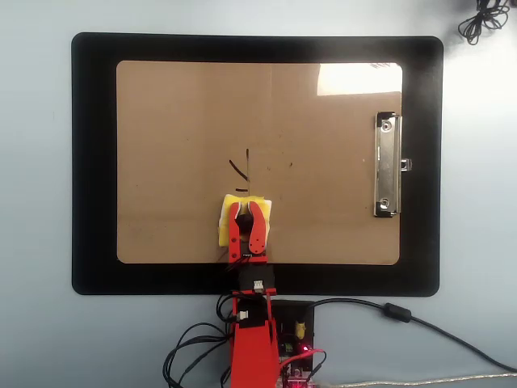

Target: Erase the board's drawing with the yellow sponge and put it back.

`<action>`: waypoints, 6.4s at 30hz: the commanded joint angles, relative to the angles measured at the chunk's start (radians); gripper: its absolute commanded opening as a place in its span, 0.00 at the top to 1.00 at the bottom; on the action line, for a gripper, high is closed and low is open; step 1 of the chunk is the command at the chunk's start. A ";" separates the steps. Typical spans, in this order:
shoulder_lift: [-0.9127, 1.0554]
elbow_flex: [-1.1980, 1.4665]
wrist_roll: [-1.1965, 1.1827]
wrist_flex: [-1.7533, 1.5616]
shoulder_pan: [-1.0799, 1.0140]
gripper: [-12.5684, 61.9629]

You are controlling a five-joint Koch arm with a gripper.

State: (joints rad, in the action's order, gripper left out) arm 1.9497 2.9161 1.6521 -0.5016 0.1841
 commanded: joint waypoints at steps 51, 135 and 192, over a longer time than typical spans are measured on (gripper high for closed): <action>-0.279 -0.089 0.032 -0.267 0.121 0.94; -0.275 -0.646 0.313 0.233 0.756 0.94; 0.400 -0.439 -0.377 2.151 -0.253 0.37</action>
State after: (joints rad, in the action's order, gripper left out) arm 2.3040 2.4544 1.2747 1.5601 -0.0522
